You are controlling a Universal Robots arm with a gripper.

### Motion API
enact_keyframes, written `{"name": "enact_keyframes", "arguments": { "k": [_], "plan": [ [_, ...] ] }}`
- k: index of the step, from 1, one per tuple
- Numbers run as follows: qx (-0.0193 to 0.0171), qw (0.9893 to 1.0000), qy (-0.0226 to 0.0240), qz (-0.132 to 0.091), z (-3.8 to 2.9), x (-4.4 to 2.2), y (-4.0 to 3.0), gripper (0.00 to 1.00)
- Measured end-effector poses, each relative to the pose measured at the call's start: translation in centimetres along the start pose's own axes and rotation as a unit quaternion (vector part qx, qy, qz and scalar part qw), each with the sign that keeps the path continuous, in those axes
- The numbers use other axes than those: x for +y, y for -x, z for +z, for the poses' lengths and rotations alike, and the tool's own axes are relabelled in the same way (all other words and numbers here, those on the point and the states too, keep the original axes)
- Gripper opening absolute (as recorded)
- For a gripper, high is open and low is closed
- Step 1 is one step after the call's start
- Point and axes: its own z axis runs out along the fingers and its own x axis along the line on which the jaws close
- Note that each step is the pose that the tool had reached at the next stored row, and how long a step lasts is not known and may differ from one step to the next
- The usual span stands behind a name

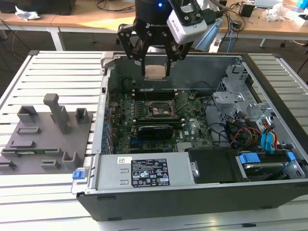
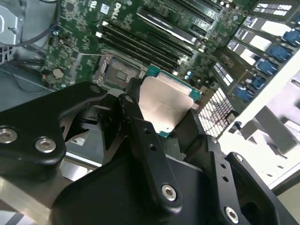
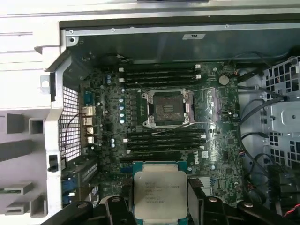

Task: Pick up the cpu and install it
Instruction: 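Pick up the cpu and move it towards the insertion slot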

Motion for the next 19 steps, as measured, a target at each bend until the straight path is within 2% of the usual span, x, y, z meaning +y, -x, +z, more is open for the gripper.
{"name": "enact_keyframes", "arguments": {
  "k": [6,8,13,17,19],
  "plan": [
    [0.0,1.0,0.0,0.0,0.07,0.14,2.55,0.55],
    [0.0,1.0,0.0,0.0,0.08,0.15,3.03,0.55],
    [0.0,1.0,-0.0001,0.0,0.29,0.18,3.01,0.55],
    [0.0,1.0,0.0,0.0,1.48,0.31,2.82,0.55],
    [0.0,1.0,0.0,0.0,1.85,0.32,2.76,0.55]
  ]
}}
